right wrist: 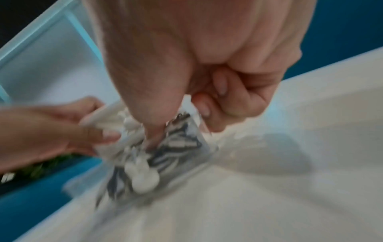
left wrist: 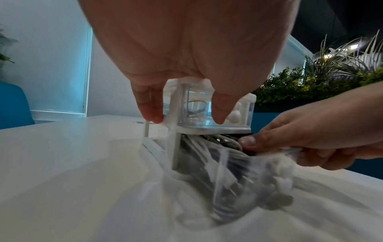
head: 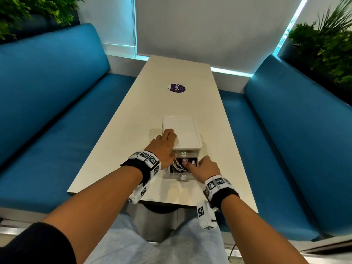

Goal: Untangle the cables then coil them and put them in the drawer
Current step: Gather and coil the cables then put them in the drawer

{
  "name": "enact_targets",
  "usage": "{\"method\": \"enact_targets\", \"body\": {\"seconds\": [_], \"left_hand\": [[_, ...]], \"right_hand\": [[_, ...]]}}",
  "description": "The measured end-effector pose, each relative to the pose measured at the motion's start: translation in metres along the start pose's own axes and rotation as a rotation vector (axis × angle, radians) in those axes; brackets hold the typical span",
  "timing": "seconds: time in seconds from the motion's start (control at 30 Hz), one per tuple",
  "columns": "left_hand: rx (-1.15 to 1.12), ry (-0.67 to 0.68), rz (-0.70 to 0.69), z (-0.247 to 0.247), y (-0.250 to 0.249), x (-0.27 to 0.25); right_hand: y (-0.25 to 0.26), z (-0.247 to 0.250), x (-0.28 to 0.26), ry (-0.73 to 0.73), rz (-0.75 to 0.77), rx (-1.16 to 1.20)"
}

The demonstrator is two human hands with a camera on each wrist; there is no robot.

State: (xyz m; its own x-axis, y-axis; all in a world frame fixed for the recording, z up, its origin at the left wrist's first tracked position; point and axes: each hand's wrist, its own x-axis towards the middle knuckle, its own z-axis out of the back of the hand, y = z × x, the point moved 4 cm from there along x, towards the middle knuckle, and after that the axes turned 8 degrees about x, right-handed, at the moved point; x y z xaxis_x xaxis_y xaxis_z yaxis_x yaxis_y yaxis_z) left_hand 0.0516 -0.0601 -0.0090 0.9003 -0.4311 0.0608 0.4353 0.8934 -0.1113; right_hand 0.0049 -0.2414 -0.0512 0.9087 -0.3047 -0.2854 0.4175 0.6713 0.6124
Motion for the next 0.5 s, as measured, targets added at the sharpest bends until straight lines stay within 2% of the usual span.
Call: {"method": "enact_targets", "body": {"seconds": [0.03, 0.1, 0.2, 0.3, 0.33, 0.4, 0.5], "left_hand": [[0.011, 0.002, -0.007, -0.001, 0.000, 0.001], [0.028, -0.001, -0.013, -0.002, 0.002, 0.003], [0.013, -0.007, -0.013, -0.004, 0.005, 0.005], [-0.030, -0.007, -0.025, -0.005, 0.006, 0.008], [-0.037, -0.006, -0.028, -0.005, 0.006, 0.009], [-0.053, -0.001, -0.032, -0.006, 0.006, 0.009], [-0.076, 0.007, -0.040, -0.006, 0.007, 0.010]], "right_hand": [[0.004, -0.003, 0.000, -0.050, 0.024, 0.024], [0.007, -0.010, 0.000, -0.040, 0.050, 0.131], [0.002, -0.011, 0.003, 0.117, 0.036, 0.371], [-0.008, -0.004, 0.002, 0.254, -0.103, 0.769], [-0.011, -0.002, 0.003, 0.260, -0.109, 0.803], [-0.012, 0.001, 0.006, 0.229, -0.061, 0.721], [-0.006, 0.004, 0.006, 0.089, 0.023, 0.442]]}}
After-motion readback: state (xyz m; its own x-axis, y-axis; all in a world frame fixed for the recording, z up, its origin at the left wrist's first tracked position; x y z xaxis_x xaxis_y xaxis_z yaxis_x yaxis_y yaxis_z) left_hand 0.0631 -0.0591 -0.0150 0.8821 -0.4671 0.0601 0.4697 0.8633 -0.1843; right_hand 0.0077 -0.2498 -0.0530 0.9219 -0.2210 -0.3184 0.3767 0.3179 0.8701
